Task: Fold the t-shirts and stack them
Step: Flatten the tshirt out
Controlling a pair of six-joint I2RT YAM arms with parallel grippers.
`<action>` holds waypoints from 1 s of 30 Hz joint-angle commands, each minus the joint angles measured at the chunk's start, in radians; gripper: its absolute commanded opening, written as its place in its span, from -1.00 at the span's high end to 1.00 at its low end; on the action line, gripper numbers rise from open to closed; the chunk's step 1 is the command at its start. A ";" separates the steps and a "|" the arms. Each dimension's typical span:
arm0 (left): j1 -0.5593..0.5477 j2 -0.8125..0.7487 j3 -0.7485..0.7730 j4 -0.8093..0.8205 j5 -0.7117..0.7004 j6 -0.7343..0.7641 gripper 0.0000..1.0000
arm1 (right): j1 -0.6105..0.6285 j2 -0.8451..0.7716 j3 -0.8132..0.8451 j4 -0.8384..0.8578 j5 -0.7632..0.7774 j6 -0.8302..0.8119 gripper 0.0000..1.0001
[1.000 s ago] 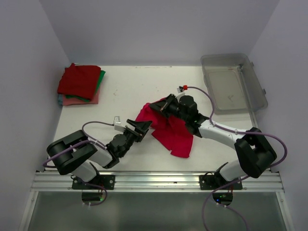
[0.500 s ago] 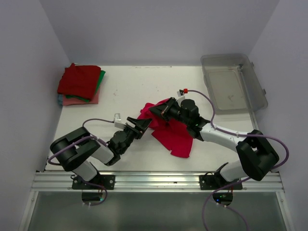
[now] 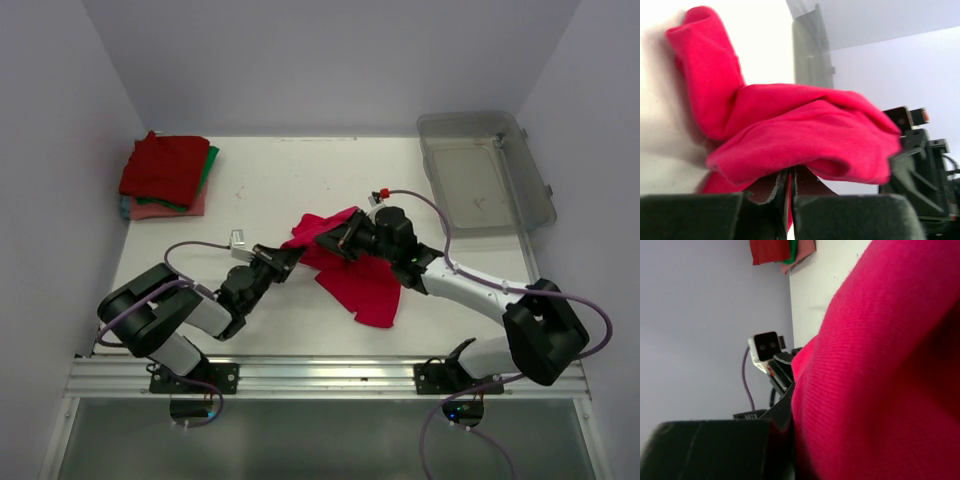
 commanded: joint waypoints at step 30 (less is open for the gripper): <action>0.082 -0.743 0.669 -1.216 -0.076 0.663 1.00 | 0.003 -0.143 0.335 -0.977 0.443 -0.754 -0.47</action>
